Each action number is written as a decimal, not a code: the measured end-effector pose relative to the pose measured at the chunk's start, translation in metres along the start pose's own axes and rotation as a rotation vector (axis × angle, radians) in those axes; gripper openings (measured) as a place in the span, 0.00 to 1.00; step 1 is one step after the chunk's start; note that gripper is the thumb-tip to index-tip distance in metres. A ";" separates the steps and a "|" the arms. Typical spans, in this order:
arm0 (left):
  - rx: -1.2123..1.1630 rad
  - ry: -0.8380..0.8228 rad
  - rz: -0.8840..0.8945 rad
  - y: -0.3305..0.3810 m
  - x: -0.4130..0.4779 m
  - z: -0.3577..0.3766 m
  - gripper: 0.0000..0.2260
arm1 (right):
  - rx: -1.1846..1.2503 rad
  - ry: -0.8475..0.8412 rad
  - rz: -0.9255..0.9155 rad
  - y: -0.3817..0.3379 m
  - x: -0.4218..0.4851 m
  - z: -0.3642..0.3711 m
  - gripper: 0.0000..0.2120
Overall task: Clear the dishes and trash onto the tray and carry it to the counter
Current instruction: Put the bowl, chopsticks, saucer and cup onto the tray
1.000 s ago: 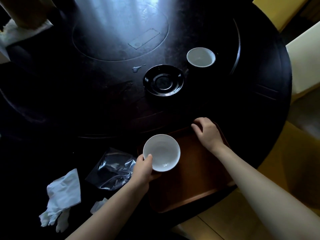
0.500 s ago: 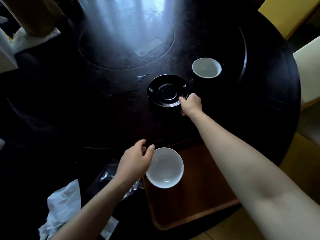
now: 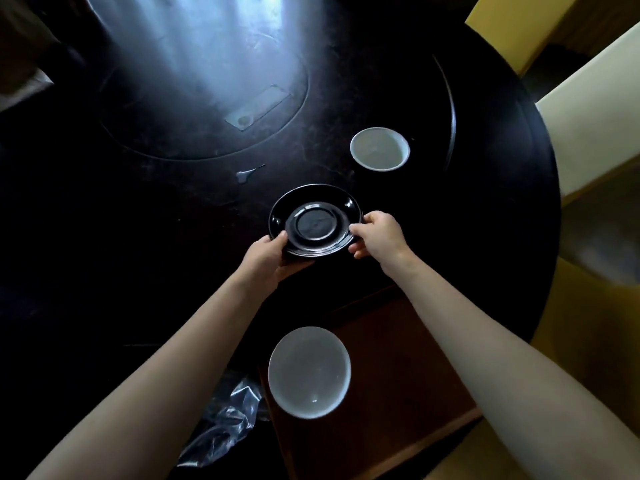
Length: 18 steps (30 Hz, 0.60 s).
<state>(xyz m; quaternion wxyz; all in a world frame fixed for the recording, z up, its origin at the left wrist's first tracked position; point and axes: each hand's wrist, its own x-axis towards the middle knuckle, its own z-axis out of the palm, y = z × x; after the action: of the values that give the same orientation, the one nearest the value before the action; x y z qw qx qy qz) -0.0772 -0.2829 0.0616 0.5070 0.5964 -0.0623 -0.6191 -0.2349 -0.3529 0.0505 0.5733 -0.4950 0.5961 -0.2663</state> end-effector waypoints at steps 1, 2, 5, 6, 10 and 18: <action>-0.011 0.006 0.005 -0.003 0.002 0.001 0.06 | 0.005 -0.037 0.003 0.000 0.000 -0.005 0.02; -0.017 0.012 0.004 -0.006 0.004 0.003 0.05 | 0.004 -0.081 0.009 0.000 -0.001 -0.011 0.03; -0.027 0.050 0.016 -0.009 0.006 0.007 0.07 | 0.018 -0.086 0.034 -0.006 0.013 -0.026 0.10; -0.018 0.060 0.031 -0.010 0.007 0.008 0.10 | 0.038 -0.006 0.039 -0.011 0.022 -0.032 0.13; 0.098 0.073 0.100 -0.010 0.006 0.004 0.12 | 0.044 0.256 0.023 -0.035 0.066 -0.058 0.17; 0.083 0.063 0.097 -0.009 -0.004 -0.004 0.10 | -0.108 0.243 0.042 -0.045 0.101 -0.060 0.16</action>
<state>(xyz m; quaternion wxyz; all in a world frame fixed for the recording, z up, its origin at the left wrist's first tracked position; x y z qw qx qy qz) -0.0794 -0.2735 0.0569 0.5129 0.6324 -0.1011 -0.5717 -0.2644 -0.4747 0.0602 0.4750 -0.4767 0.6849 -0.2795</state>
